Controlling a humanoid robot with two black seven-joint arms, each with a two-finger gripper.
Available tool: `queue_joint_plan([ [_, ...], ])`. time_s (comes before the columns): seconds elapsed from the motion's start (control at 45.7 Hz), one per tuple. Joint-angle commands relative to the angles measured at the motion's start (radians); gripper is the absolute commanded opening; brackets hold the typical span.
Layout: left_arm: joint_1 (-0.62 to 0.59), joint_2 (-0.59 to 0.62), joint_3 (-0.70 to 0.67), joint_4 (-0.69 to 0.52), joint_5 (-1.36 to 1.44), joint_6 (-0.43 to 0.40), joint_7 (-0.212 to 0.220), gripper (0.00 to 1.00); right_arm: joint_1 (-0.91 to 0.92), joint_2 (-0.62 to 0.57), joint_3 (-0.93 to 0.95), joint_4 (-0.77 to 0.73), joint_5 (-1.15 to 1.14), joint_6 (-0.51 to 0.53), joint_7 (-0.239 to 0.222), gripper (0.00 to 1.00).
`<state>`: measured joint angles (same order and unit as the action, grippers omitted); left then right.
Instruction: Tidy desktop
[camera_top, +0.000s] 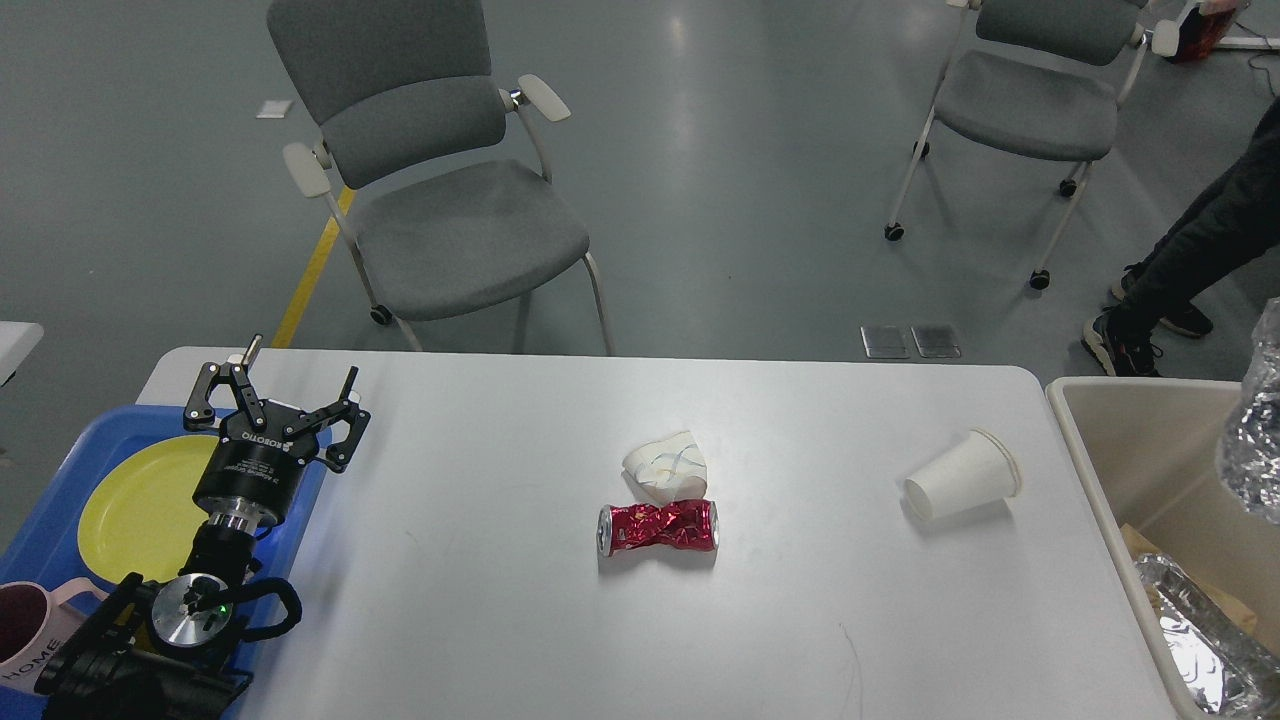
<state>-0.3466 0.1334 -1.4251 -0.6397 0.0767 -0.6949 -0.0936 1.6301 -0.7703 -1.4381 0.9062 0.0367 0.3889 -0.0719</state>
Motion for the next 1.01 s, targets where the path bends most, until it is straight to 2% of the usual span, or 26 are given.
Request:
queue_joint_plan([
  [0.0,0.000,0.000,0.000,0.000,0.000,0.000,0.000,0.96,-0.312,-0.014,0.188,-0.206,0.011,-0.070,-0.002,0.00],
  [0.109,0.000,0.000,0.000,0.000,0.000,0.000,0.000,0.96,-0.602,0.012,0.379,-0.400,0.032,-0.180,-0.002,0.00],
  [0.219,0.000,0.000,0.000,0.000,0.000,0.000,0.000,0.96,-0.875,0.106,0.559,-0.599,0.035,-0.274,-0.011,0.00],
  [0.394,0.000,0.000,0.000,0.000,0.000,0.000,0.000,0.96,-1.108,0.288,0.677,-0.889,0.035,-0.314,-0.014,0.00],
  [0.591,0.000,0.002,0.000,0.000,0.000,0.000,0.000,0.96,-1.167,0.345,0.714,-0.918,0.037,-0.400,-0.019,0.00],
  [0.985,-0.002,0.002,0.000,0.000,0.000,0.000,0.000,0.96,-1.207,0.404,0.711,-0.918,0.037,-0.403,-0.028,0.00],
])
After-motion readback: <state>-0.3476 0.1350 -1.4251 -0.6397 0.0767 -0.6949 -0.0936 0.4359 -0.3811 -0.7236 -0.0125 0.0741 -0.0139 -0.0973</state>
